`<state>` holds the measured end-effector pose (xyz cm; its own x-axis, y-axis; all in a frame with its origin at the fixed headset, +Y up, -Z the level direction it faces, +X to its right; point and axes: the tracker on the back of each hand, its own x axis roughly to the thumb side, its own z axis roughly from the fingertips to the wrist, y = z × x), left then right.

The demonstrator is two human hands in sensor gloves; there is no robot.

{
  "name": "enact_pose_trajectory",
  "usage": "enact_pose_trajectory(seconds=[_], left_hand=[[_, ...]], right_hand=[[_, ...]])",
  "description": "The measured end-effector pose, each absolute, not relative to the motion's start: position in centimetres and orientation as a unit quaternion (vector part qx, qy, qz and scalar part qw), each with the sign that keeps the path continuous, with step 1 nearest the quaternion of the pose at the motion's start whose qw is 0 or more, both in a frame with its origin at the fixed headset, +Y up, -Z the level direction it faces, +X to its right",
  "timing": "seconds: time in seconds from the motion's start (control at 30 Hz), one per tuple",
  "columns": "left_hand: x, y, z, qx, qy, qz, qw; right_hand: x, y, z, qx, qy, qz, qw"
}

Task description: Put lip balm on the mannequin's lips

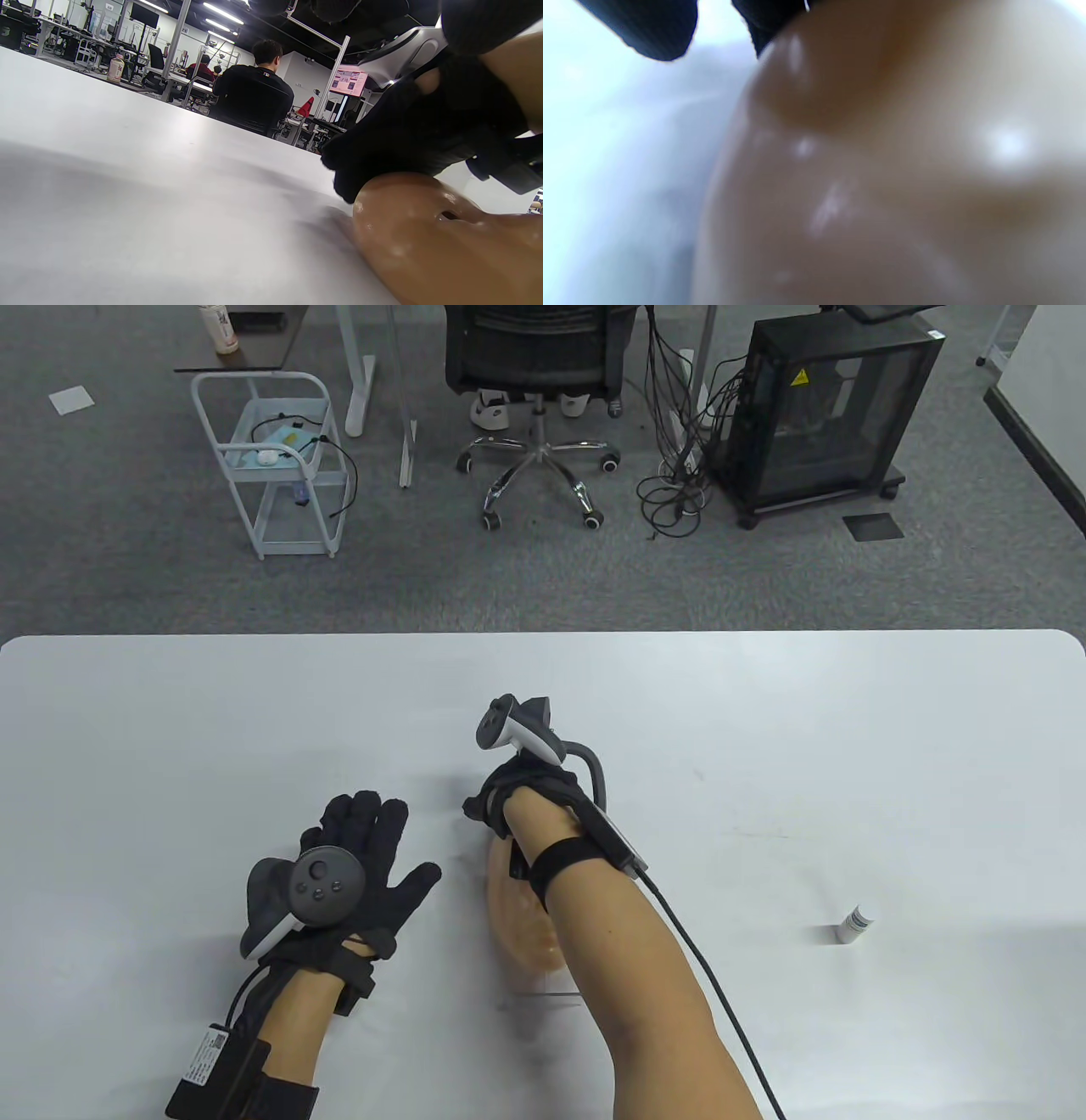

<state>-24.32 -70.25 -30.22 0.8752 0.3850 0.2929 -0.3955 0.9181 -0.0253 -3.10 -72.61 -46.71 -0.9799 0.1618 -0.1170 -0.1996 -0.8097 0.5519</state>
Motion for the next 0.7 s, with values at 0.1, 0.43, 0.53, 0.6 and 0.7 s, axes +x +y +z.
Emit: enact_pose_trajectory(seconds=[0.1, 0.43, 0.53, 0.6, 0.7], left_hand=[[-24.1, -70.4, -30.2, 0.014, -0.150, 0.199, 0.968], [-23.4, -70.7, -30.1, 0.006, -0.161, 0.196, 0.967], [-23.4, -70.6, -30.0, 0.010, -0.163, 0.197, 0.967], [-23.4, -70.5, -29.9, 0.010, -0.164, 0.208, 0.964], [-23.5, -70.3, -29.8, 0.014, -0.161, 0.207, 0.965]], right_hand=[[-1.4, -69.7, -45.8, -0.019, 0.216, 0.974, 0.063], [17.8, -63.6, -37.4, -0.090, 0.037, 0.994, 0.050], [23.9, -64.2, -34.8, -0.143, 0.065, 0.987, 0.029], [27.3, -64.9, -33.1, -0.163, 0.069, 0.984, 0.030], [30.3, -65.9, -31.2, -0.192, 0.087, 0.978, 0.010]])
